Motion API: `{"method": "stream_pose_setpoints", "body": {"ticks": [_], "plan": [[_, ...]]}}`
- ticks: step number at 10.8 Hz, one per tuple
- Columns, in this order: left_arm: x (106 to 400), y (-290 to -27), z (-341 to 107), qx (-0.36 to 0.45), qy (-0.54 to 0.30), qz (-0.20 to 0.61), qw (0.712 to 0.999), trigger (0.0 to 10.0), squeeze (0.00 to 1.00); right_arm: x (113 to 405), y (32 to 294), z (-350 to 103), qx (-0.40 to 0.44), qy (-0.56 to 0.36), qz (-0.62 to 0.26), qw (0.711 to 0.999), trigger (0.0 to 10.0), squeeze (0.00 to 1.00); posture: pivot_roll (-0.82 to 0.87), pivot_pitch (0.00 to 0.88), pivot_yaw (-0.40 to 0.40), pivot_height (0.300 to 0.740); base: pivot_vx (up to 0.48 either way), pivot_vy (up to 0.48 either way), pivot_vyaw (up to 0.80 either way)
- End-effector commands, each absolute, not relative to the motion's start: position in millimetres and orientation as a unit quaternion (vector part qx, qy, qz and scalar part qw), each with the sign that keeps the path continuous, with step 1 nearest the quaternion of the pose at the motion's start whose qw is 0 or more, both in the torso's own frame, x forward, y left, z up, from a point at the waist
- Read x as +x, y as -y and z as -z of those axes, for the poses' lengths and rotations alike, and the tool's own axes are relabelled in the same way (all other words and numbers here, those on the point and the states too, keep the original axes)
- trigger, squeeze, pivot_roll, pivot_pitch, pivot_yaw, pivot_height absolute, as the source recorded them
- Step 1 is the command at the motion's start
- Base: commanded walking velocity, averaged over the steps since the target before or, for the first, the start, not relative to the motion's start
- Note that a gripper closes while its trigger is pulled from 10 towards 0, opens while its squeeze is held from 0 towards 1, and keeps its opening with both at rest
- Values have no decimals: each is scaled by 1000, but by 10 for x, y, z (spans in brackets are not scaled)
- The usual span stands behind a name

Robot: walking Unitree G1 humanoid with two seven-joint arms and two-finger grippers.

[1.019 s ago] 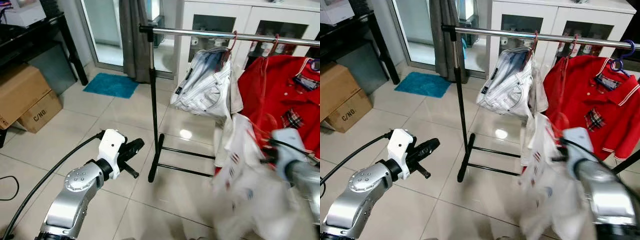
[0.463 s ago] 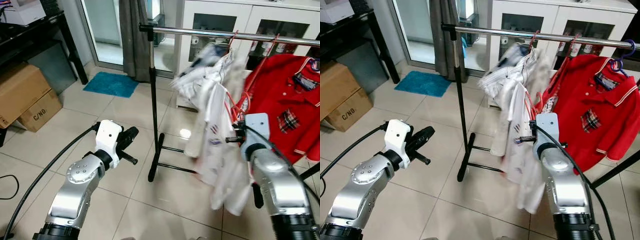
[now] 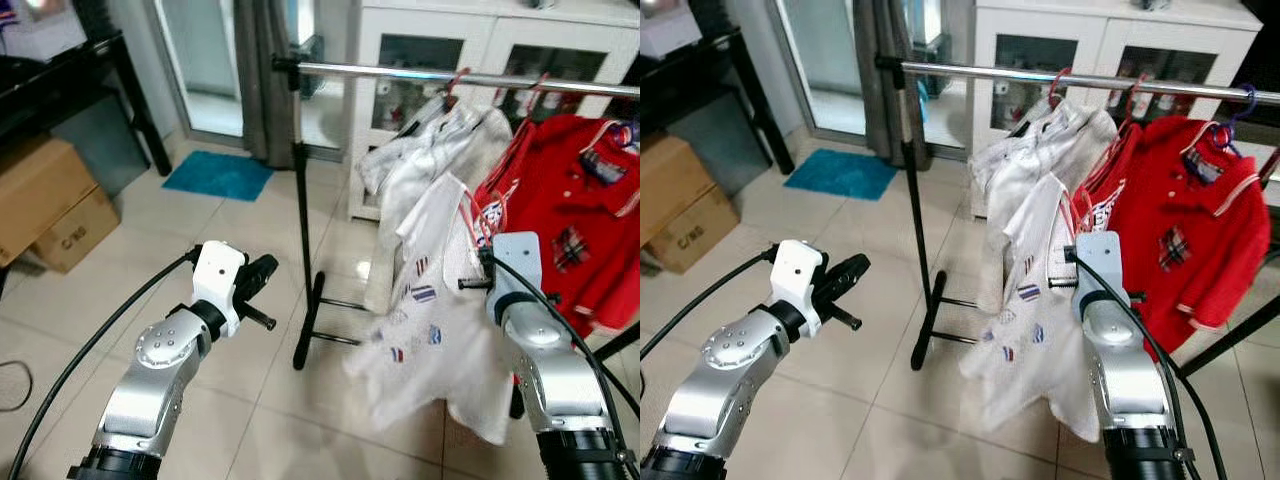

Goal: Hang hanger

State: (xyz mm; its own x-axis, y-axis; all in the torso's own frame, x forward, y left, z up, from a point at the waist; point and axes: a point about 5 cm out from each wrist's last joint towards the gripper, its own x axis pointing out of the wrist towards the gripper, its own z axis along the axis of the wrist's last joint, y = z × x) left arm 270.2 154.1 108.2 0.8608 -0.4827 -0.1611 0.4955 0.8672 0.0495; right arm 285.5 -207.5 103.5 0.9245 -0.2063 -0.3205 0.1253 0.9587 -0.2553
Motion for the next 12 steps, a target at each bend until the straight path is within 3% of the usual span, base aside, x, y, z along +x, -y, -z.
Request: {"method": "stream_pose_setpoints", "body": {"ticks": [1, 10, 12], "plan": [[2717, -1541, -1099, 49, -68, 251, 964, 10000, 0, 2868, 2056, -1086, -111, -164, 86, 976, 10000, 0, -4, 0, 24, 740, 277, 0, -800], [2675, -1540, -1074, 54, -74, 258, 962, 10000, 0, 2900, 1888, -1196, -108, -140, 46, 983, 10000, 0, 2, 0, 19, 740, 277, 0, -70], [2661, -1529, -1072, 59, -74, 263, 960, 10000, 0, 2982, 1812, -1279, -113, -127, 33, 985, 10000, 0, 5, 0, 19, 740, 0, 0, 0]]}}
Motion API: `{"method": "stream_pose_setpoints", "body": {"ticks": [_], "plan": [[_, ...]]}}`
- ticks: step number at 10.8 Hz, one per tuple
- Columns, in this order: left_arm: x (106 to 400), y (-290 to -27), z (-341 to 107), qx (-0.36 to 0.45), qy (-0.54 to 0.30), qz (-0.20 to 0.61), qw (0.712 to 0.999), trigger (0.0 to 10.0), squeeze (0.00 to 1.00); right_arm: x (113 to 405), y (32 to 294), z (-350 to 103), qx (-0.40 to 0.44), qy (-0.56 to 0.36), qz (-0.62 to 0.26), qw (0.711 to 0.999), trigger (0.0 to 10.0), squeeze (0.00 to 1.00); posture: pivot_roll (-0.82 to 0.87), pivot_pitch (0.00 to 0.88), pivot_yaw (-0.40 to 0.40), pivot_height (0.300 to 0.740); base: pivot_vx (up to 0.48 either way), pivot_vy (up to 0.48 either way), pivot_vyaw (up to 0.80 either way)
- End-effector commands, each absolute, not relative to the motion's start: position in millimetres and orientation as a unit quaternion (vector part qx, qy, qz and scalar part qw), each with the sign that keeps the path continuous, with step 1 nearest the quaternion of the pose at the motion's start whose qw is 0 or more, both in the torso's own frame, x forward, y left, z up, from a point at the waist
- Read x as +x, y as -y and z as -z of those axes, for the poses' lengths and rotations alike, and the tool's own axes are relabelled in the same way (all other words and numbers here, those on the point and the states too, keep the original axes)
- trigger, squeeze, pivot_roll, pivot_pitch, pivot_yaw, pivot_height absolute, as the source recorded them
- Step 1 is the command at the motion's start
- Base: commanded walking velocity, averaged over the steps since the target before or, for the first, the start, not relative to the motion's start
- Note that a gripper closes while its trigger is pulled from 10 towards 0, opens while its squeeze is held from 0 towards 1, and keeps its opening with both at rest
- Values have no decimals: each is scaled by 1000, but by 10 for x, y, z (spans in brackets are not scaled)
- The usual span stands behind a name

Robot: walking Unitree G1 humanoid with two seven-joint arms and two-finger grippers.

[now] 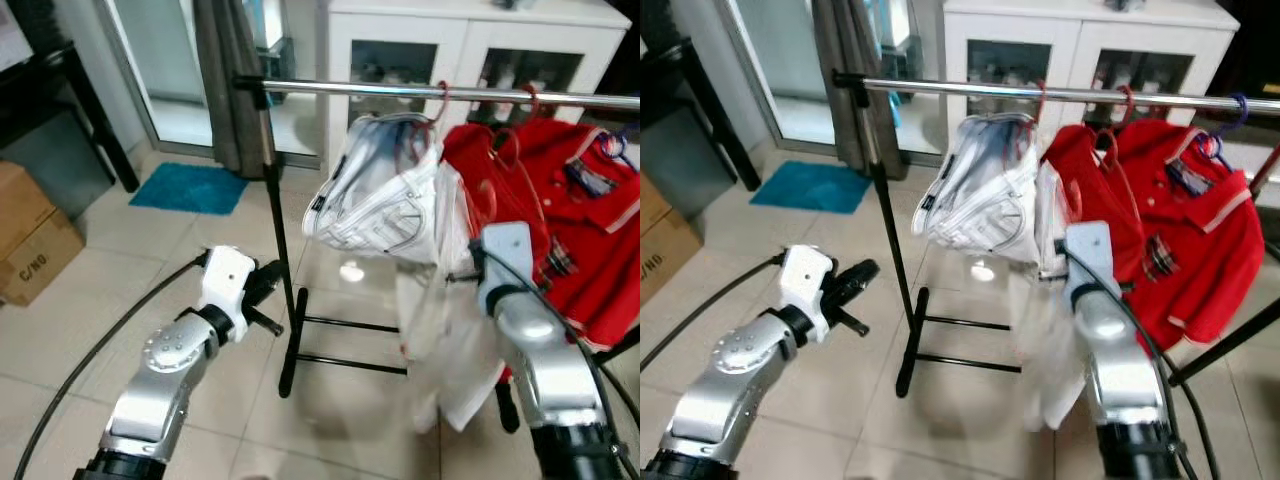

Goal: Hang hanger

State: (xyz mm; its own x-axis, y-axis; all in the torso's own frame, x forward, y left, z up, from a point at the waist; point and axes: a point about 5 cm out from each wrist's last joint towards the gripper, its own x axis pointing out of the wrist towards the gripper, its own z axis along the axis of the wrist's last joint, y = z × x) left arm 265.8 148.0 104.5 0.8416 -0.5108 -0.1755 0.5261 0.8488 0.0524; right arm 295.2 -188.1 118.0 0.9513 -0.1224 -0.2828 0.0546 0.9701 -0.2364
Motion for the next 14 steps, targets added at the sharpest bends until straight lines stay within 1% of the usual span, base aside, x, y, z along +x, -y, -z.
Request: {"method": "stream_pose_setpoints", "body": {"ticks": [1, 5, 6, 7, 9, 14], "plan": [[2647, -1521, -1071, 60, -74, 268, 959, 10000, 0, 3041, 1788, -1292, -118, -127, 36, 984, 10000, 0, 5, 0, 19, 740, 0, 0, 0], [2634, -1538, -1078, 64, -76, 274, 957, 10000, 0, 3308, 1695, -1446, -124, -110, 23, 986, 10000, 0, 7, 0, 27, 740, 0, 0, 0], [2627, -1556, -1082, 67, -77, 275, 956, 10000, 0, 3446, 1506, -1571, -115, -85, -13, 990, 10000, 0, 15, 0, 28, 740, 0, 0, 0], [2626, -1560, -1084, 68, -77, 275, 956, 10000, 0, 3463, 1440, -1589, -114, -78, -28, 990, 10000, 0, 15, 0, 28, 740, 0, 0, 0], [2624, -1577, -1089, 72, -78, 277, 955, 10000, 0, 3489, 1072, -1586, -116, -63, -105, 986, 10000, 0, 21, 0, 28, 740, 0, 0, 0], [2602, -1611, -1102, 76, -79, 273, 956, 10000, 0, 3555, 585, -1667, -119, -34, -190, 974, 10000, 0, 48, 0, 13, 740, 0, 0, 0]]}}
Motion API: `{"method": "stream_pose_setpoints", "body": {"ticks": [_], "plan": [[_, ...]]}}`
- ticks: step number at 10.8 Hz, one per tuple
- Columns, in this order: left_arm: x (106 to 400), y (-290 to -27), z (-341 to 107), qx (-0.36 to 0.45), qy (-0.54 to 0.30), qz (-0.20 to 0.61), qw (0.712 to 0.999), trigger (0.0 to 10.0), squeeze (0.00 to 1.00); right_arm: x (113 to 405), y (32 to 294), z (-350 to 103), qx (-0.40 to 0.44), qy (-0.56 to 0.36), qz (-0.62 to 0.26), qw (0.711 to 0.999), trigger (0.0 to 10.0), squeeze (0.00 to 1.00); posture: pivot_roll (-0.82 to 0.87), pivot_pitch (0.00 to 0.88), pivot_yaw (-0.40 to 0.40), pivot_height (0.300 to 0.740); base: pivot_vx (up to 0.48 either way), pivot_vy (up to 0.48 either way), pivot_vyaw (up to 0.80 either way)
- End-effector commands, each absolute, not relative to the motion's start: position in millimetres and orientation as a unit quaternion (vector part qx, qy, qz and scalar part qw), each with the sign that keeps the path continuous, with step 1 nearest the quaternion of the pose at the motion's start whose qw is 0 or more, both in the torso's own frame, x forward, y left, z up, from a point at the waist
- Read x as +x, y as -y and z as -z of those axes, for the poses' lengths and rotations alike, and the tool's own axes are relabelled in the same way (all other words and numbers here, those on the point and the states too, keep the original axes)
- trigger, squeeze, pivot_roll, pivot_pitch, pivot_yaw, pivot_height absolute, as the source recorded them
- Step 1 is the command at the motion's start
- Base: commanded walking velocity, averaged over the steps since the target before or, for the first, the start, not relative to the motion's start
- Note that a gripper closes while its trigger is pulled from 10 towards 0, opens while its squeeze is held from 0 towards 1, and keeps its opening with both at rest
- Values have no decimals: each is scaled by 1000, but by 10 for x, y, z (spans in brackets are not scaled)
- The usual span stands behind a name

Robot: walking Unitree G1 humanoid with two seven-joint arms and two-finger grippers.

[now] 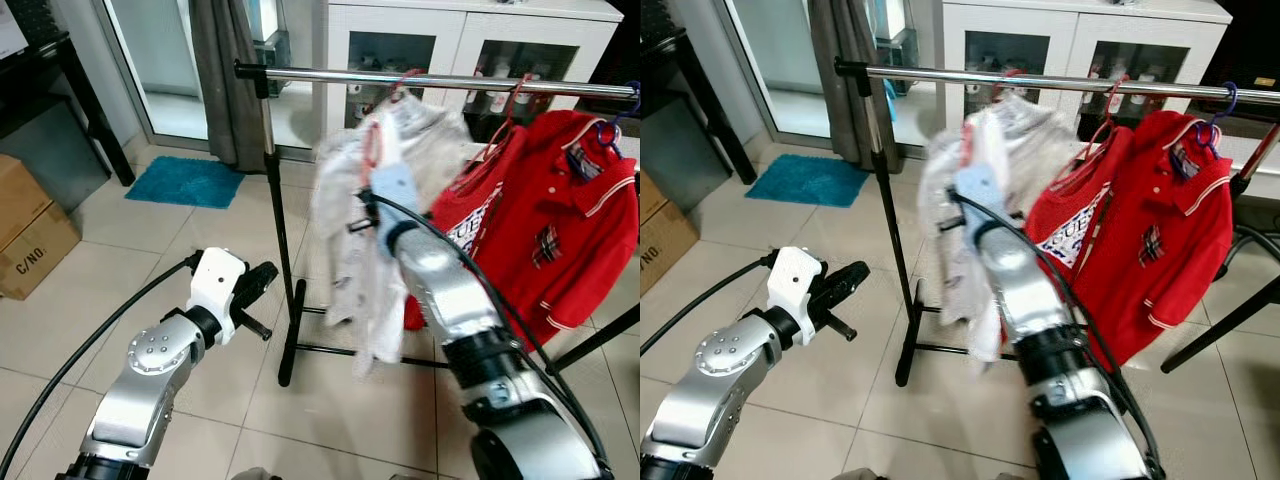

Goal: Hang hanger

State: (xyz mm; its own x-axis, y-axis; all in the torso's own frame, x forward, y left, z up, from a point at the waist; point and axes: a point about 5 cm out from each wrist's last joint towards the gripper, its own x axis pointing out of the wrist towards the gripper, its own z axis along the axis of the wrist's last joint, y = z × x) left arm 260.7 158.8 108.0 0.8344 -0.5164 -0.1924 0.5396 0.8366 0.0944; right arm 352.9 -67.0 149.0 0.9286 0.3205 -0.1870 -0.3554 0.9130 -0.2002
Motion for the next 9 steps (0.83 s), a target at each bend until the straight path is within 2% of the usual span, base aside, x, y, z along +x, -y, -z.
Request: {"method": "stream_pose_setpoints", "body": {"ticks": [1, 3, 6, 7, 9], "plan": [[2591, -1619, -1101, 77, -80, 272, 956, 10000, 0, 3541, 514, -1674, -115, -28, -208, 971, 10000, 0, 52, 0, 10, 740, 0, 0, 0], [2578, -1636, -1102, 78, -81, 268, 957, 10000, 0, 3482, 376, -1675, -106, -15, -252, 962, 10000, 0, 57, 0, 9, 740, 0, 0, 0], [2605, -1623, -1117, 78, -80, 271, 956, 10000, 0, 3399, 339, -1661, -95, -1, -297, 950, 10000, 0, 45, 0, 23, 740, 0, 0, 0], [2639, -1599, -1126, 76, -78, 274, 956, 10000, 0, 3397, 517, -1586, -106, -14, -264, 959, 10000, 0, 34, 0, 33, 740, 0, 0, 0], [2659, -1562, -1128, 70, -75, 279, 955, 10000, 0, 3316, 734, -1573, -89, -14, -252, 964, 10000, 0, 23, 0, 40, 740, 0, 0, 0]]}}
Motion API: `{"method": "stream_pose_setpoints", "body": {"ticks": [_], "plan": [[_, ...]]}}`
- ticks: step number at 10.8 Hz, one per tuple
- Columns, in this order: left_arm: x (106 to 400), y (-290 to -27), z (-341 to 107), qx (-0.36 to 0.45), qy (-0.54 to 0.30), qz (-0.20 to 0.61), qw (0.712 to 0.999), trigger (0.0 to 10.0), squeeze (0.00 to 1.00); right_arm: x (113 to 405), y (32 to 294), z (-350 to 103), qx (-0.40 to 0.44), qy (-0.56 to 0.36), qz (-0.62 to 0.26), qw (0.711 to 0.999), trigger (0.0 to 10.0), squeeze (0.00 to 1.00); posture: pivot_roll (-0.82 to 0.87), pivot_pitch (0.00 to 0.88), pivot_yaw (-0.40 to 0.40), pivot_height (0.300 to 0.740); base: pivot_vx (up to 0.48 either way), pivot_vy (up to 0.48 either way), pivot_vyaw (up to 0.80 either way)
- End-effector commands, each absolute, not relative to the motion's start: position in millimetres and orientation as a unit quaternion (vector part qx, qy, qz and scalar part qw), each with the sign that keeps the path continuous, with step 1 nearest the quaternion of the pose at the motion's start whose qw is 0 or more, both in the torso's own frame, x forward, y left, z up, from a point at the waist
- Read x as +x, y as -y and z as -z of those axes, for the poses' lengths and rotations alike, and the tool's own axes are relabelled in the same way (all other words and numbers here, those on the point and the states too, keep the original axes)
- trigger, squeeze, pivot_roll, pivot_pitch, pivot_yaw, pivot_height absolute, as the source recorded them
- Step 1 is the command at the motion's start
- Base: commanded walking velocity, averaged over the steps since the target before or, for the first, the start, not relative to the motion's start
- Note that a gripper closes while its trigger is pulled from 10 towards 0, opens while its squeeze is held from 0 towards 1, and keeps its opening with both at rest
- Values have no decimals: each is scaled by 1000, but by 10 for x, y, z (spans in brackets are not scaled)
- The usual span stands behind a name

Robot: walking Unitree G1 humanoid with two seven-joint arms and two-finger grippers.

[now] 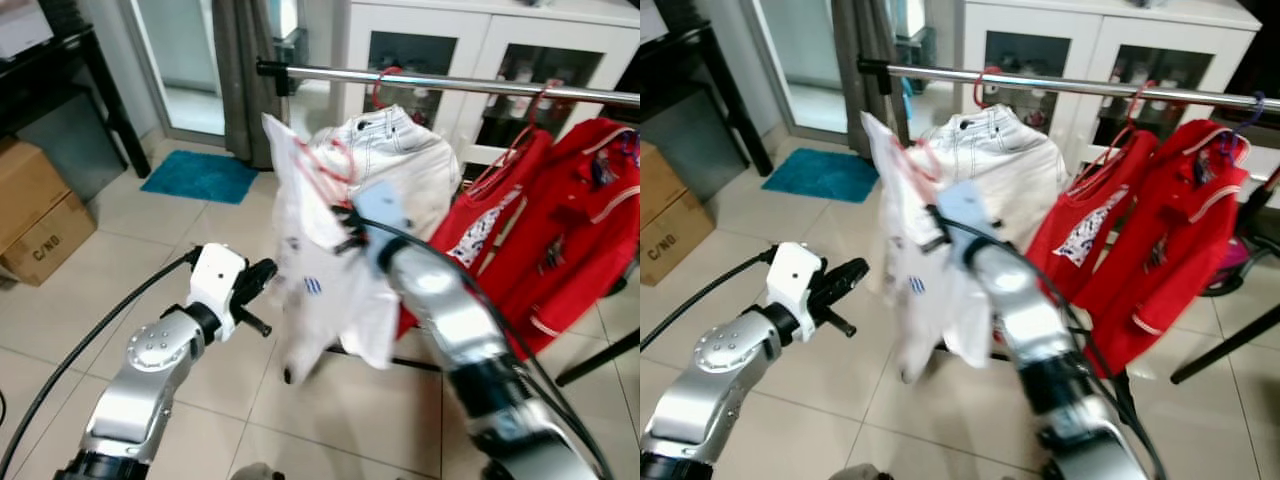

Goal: Hang hanger

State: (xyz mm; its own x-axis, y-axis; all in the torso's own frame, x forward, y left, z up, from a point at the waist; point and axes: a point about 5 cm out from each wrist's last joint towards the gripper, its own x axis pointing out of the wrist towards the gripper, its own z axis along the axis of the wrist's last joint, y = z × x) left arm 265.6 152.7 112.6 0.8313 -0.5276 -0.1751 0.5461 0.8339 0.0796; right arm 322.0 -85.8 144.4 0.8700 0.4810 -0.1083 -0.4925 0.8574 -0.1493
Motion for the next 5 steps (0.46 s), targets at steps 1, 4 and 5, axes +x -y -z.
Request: {"method": "stream_pose_setpoints", "body": {"ticks": [1, 4, 5], "plan": [[2665, -1524, -1121, 58, -76, 281, 955, 10000, 0, 3150, 980, -1523, -66, -20, -258, 964, 10000, 0, 13, 0, 44, 740, 0, 0, 0], [2717, -1531, -1101, 57, -76, 262, 960, 10000, 0, 2883, 1452, -1348, -82, -67, -201, 974, 10000, 0, -6, 0, 51, 740, 0, 0, 0], [2742, -1536, -1110, 52, -71, 254, 963, 10000, 0, 2813, 1538, -1306, -77, -77, -177, 978, 10000, 0, -10, 0, 53, 740, 0, 0, 0]]}}
